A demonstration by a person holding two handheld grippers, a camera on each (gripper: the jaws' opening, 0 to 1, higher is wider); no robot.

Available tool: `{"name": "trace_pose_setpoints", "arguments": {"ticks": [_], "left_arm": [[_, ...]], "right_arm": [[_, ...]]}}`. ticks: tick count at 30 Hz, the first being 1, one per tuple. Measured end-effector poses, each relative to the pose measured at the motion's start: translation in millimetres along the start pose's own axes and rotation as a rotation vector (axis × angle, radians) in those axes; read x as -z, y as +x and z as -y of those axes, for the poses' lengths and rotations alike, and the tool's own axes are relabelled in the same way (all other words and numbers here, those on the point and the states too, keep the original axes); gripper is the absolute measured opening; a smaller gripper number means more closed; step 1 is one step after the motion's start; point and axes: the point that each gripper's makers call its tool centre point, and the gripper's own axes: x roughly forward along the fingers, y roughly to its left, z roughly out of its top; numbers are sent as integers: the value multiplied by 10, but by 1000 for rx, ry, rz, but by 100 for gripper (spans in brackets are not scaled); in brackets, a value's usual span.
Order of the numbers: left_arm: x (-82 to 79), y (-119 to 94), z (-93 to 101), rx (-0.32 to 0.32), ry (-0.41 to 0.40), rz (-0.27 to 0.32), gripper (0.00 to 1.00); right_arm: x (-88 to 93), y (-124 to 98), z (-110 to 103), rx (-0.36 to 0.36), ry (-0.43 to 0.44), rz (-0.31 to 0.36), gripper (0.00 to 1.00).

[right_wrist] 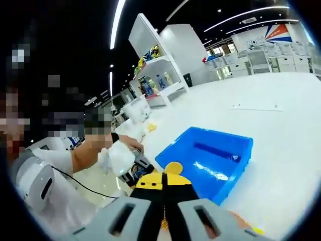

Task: Open the lid of the chip container on the table, take out the chips, place them into the box in front of the container, and close the lid

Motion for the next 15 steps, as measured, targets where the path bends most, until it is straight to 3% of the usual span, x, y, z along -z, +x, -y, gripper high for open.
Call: {"name": "trace_pose_setpoints", "arguments": {"ticks": [7,15], "left_arm": [[1,0,4,2,-1,3,54],[0,-1,16,5,-6,6,55]], "right_arm": [[-128,241,169,1,25,-21,0],[-87,554,335,0,68,-42,0]]}}
